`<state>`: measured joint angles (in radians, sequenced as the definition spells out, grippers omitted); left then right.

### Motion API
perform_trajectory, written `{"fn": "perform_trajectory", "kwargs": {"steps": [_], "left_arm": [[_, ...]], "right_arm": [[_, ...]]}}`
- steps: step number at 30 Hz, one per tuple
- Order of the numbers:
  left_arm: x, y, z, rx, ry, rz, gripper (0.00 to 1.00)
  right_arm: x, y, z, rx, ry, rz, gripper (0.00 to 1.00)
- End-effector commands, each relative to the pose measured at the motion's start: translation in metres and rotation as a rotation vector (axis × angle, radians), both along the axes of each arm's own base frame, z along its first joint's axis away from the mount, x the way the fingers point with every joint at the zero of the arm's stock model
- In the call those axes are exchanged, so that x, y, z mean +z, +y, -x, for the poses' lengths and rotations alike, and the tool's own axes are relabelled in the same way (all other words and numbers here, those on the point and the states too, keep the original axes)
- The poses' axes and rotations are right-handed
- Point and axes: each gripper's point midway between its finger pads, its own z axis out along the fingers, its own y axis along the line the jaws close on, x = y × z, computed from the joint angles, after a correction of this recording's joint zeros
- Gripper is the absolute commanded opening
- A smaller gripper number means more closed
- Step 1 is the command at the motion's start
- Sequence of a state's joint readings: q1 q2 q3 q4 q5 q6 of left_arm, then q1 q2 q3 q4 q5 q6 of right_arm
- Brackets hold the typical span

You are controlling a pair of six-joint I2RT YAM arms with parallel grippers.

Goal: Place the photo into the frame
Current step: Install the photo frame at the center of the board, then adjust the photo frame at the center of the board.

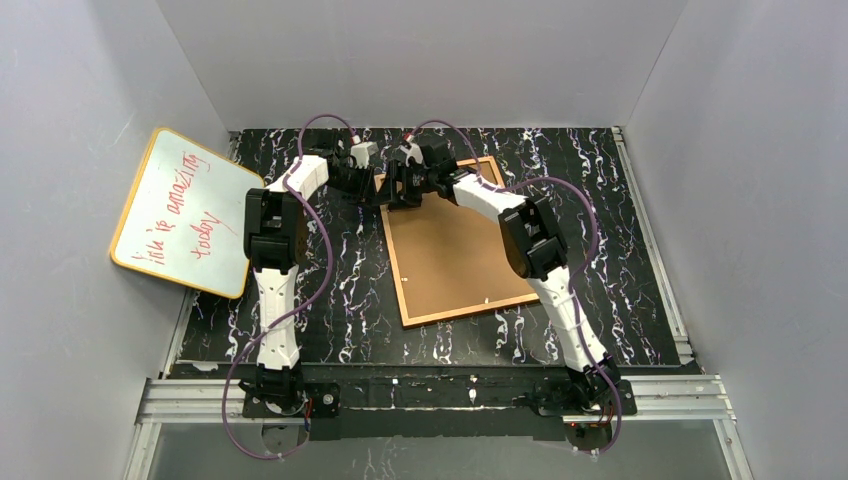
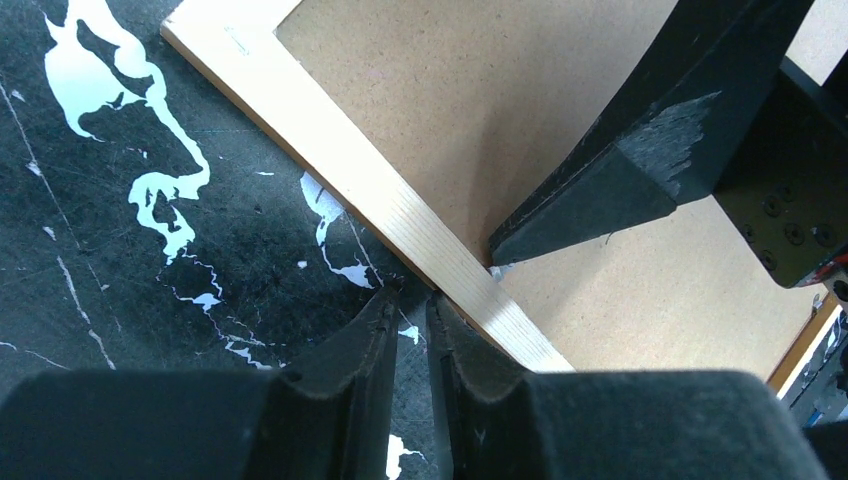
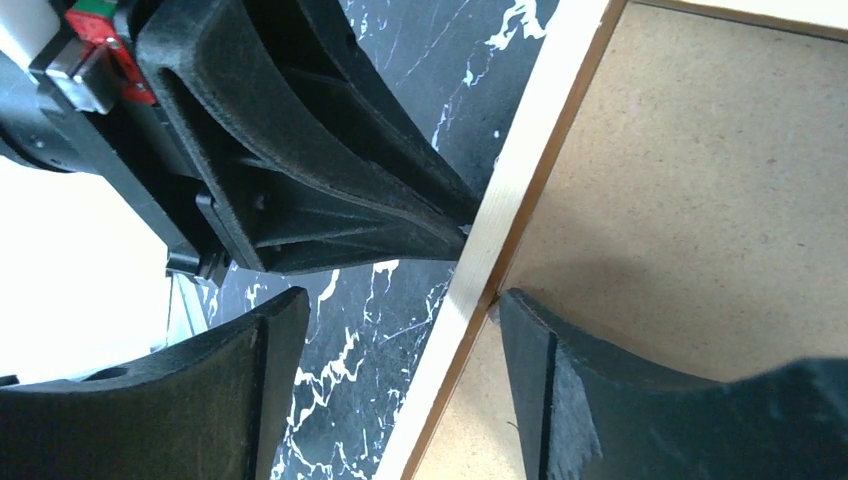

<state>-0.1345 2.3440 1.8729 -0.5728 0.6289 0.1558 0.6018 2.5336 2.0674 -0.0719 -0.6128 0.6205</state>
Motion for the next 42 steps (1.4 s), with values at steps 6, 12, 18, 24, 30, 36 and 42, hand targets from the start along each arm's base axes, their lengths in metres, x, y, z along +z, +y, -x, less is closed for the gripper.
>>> {"fn": "perform_trajectory", "kwargs": {"steps": [6,12,18,24,30,36,42], "left_arm": [[0.003,-0.002,0.028,-0.055,0.052,-0.034,0.18],[0.007,0.006,0.067,-0.153,0.073,-0.062,0.25],[-0.002,-0.002,0.124,-0.297,0.103,-0.107,0.29],[-0.01,-0.022,0.167,-0.403,0.141,-0.121,0.29],[-0.011,-0.036,0.19,-0.48,0.151,-0.12,0.28],[-0.012,-0.06,0.227,-0.633,0.216,-0.046,0.33],[0.008,-0.075,0.256,-0.807,0.268,0.012,0.4]], "right_arm": [[0.072,-0.064,-0.06,-0.181,-0.084,-0.062,0.88],[0.108,-0.198,-0.11,-0.541,-0.088,-0.029,0.99],[0.053,-0.324,-0.12,-0.834,0.038,0.127,0.99],[0.016,-0.314,-0.117,-0.759,0.142,0.12,0.99],[0.01,-0.255,-0.116,-0.607,0.173,0.082,0.99],[0.014,-0.17,-0.104,-0.383,0.192,0.016,0.99],[0.011,-0.138,-0.087,-0.326,0.217,0.035,0.99]]}}
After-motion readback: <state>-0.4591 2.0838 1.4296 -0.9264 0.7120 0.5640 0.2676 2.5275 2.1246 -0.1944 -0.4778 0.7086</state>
